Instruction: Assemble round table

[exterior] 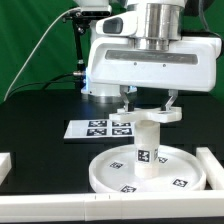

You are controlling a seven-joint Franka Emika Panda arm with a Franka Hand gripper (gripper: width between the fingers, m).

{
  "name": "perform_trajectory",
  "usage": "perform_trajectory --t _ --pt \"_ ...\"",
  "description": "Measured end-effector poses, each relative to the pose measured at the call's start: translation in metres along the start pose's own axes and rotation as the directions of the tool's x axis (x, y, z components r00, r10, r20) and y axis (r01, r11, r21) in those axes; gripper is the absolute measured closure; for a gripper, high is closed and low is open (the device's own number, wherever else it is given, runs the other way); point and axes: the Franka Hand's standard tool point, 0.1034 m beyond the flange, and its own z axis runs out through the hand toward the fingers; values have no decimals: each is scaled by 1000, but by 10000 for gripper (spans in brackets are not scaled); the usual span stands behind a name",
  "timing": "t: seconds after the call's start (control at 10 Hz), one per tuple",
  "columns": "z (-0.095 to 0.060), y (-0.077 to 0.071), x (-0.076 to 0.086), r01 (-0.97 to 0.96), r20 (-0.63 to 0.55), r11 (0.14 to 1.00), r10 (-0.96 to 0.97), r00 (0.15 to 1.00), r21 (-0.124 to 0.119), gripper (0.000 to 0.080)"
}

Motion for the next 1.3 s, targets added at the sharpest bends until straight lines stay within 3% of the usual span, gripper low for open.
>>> perform_trajectory --t 0.1,0.2,0.3,0.6,0.9,1.0,1.1,1.3 --pt "-1 0 1 34 5 999 -34 999 -2 318" --pt "-11 -1 5 113 26 994 -113 993 0 207" --pt "-20 -1 13 161 34 987 -162 986 4 163" --pt "-31 -2 18 537 32 843 -537 843 24 152" --pt "-28 -4 13 683 26 730 -684 729 31 150" --pt "-27 -3 13 752 27 659 -752 658 29 150" --pt "-24 -2 12 845 63 533 -846 530 39 150" --pt "-21 -18 5 961 86 273 -959 269 36 150"
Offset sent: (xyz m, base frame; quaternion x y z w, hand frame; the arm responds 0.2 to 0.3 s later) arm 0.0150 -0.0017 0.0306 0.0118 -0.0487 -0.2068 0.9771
